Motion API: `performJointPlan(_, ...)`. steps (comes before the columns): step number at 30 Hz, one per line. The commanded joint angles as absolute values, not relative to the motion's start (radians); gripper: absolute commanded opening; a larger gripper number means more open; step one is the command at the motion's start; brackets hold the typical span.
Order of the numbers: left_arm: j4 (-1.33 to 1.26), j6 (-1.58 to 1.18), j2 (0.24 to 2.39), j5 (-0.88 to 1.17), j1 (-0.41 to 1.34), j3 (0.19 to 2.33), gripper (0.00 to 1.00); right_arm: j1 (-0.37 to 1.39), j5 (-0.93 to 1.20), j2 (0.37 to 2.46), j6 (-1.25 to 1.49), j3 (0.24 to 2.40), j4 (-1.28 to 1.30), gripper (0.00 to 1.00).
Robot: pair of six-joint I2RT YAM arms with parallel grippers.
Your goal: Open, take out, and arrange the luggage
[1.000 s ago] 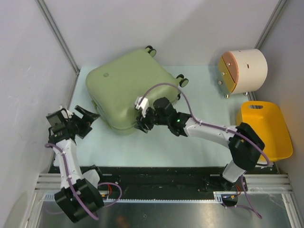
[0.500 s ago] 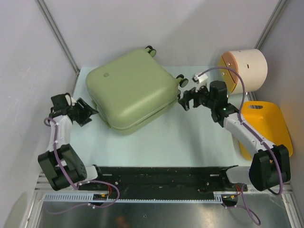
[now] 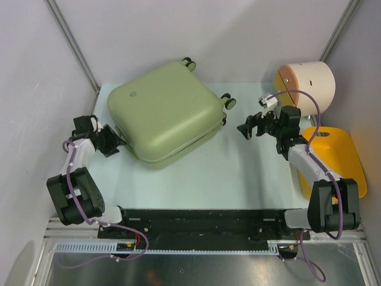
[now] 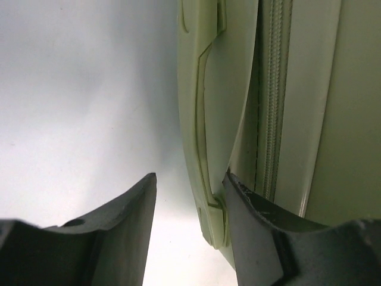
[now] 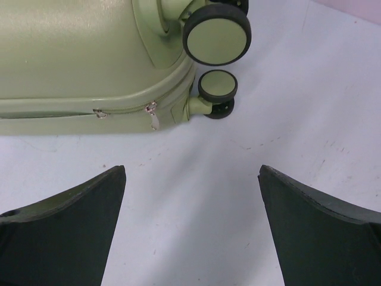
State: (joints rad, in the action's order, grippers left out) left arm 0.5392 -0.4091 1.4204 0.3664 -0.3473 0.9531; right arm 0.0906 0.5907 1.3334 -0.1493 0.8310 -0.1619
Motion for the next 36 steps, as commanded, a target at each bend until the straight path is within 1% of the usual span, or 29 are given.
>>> performJointPlan(1, 0.440, -0.406, 1.457, 0.344, -0.328, 0.928, 0.54, 0.065, 0.658, 1.321, -0.130, 0.830, -0.250, 1.00)
performJointPlan(4, 0.400, -0.417, 1.488, 0.373, -0.315, 0.936, 0.56, 0.071, 0.701, 1.338, -0.176, 0.830, -0.233, 1.00)
performJointPlan(8, 0.364, -0.433, 1.493, 0.396, -0.311, 0.924, 0.61, 0.080, 0.713, 1.345, -0.186, 0.810, -0.253, 1.00)
performJointPlan(11, 0.359, -0.430, 1.474, 0.387, -0.313, 0.891, 0.60, 0.078, 0.721, 1.344, -0.180, 0.801, -0.261, 1.00)
performJointPlan(14, 0.359, -0.429, 1.462, 0.356, -0.311, 0.850, 0.56, 0.080, 0.727, 1.339, -0.173, 0.796, -0.253, 1.00)
performJointPlan(17, 0.347, -0.442, 1.477, 0.345, -0.313, 0.835, 0.56, 0.084, 0.723, 1.333, -0.169, 0.773, -0.274, 1.00)
performJointPlan(19, 0.330, -0.451, 1.500, 0.356, -0.310, 0.842, 0.57, 0.089, 0.712, 1.327, -0.166, 0.749, -0.310, 1.00)
performJointPlan(21, 0.327, -0.454, 1.519, 0.360, -0.299, 0.865, 0.60, 0.098, 0.703, 1.328, -0.169, 0.724, -0.340, 0.99)
performJointPlan(25, 0.328, -0.445, 1.555, 0.339, -0.264, 0.891, 0.60, 0.113, 0.693, 1.351, -0.195, 0.698, -0.394, 0.98)
performJointPlan(27, 0.328, -0.442, 1.580, 0.337, -0.256, 0.903, 0.57, 0.117, 0.698, 1.359, -0.212, 0.672, -0.449, 0.97)
performJointPlan(30, 0.340, -0.414, 1.598, 0.350, -0.255, 0.926, 0.38, 0.120, 0.706, 1.365, -0.215, 0.655, -0.488, 0.96)
performJointPlan(31, 0.360, -0.399, 1.598, 0.351, -0.259, 0.945, 0.29, 0.126, 0.707, 1.362, -0.224, 0.646, -0.489, 0.95)
performJointPlan(33, 0.419, -0.347, 1.582, 0.342, -0.267, 0.951, 0.16, 0.130, 0.727, 1.344, -0.241, 0.627, -0.506, 0.93)
performJointPlan(34, 0.439, -0.324, 1.574, 0.319, -0.278, 0.954, 0.07, 0.141, 0.733, 1.336, -0.253, 0.608, -0.512, 0.92)
performJointPlan(35, 0.469, -0.281, 1.568, 0.311, -0.288, 0.956, 0.00, 0.147, 0.735, 1.329, -0.276, 0.597, -0.520, 0.91)
performJointPlan(36, 0.482, -0.262, 1.568, 0.311, -0.301, 0.959, 0.00, 0.152, 0.736, 1.319, -0.282, 0.588, -0.546, 0.90)
